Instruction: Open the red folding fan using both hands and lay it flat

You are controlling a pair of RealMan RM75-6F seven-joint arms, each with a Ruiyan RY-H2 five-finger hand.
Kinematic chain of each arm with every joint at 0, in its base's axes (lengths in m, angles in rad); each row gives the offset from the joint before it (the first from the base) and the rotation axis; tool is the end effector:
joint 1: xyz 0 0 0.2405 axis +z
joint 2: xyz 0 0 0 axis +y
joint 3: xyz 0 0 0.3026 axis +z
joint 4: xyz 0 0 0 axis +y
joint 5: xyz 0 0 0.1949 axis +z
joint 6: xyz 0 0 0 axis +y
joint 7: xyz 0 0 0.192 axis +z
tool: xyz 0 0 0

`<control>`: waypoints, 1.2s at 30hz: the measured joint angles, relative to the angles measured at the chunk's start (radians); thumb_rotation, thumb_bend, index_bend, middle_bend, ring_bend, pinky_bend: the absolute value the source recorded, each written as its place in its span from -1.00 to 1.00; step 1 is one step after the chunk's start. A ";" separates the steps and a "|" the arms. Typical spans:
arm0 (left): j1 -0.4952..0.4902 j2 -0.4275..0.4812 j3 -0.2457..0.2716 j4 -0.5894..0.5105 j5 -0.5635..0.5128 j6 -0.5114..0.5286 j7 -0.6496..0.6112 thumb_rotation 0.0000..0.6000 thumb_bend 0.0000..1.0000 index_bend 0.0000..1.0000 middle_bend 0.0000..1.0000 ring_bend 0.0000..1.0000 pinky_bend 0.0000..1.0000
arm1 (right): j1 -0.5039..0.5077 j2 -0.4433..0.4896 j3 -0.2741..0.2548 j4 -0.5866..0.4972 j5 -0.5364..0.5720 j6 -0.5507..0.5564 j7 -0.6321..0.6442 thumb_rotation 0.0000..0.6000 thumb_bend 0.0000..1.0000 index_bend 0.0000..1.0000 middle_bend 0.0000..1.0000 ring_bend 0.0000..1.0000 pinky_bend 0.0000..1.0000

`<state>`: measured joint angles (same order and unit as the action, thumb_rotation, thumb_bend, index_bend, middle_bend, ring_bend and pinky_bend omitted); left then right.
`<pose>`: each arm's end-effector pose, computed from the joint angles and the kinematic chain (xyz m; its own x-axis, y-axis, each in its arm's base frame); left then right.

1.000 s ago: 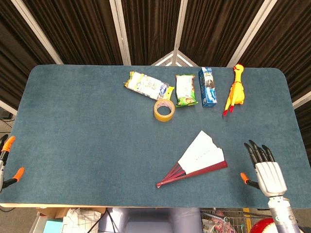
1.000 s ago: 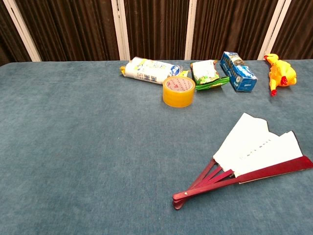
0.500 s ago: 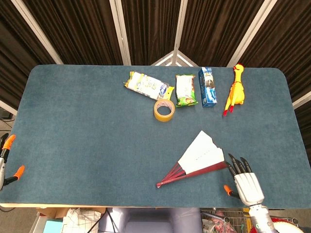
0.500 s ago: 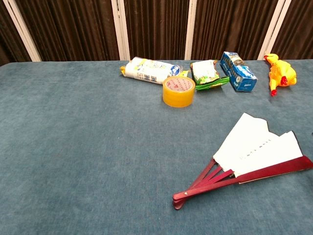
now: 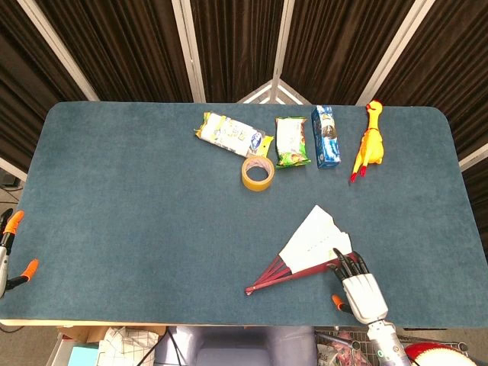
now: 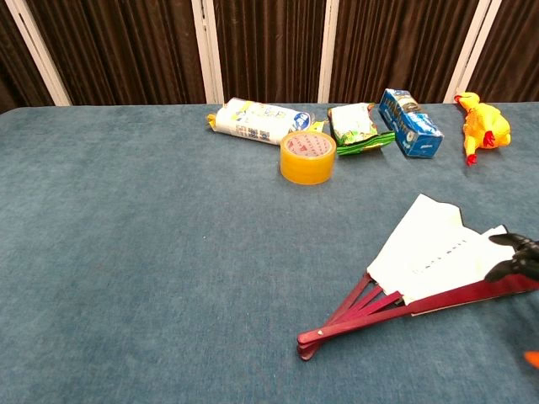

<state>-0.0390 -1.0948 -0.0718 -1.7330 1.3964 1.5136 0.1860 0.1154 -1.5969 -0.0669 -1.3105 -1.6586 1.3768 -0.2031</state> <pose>-0.3495 0.2170 0.2061 0.4688 -0.0025 0.8833 0.8763 0.1275 -0.4647 -0.3179 -0.2100 -0.0088 0.4583 -0.1768 0.8710 -0.8759 -0.2564 0.4088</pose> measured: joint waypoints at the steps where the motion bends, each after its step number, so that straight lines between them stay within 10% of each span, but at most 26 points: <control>1: 0.000 -0.001 0.000 0.000 -0.001 0.000 0.001 1.00 -0.23 -0.94 -1.00 -1.00 -1.00 | 0.004 -0.007 0.002 0.006 0.001 -0.004 -0.002 1.00 -0.48 -0.41 -0.84 -0.65 -0.83; 36: -0.011 -0.017 -0.002 -0.002 -0.028 -0.017 0.042 1.00 -0.23 -0.94 -1.00 -1.00 -1.00 | 0.117 -0.127 0.081 0.117 0.020 -0.064 0.012 1.00 -0.48 0.07 -0.74 -0.55 -0.83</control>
<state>-0.0501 -1.1117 -0.0741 -1.7354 1.3681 1.4966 0.2281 0.2323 -1.7234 0.0142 -1.1933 -1.6384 1.3125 -0.1912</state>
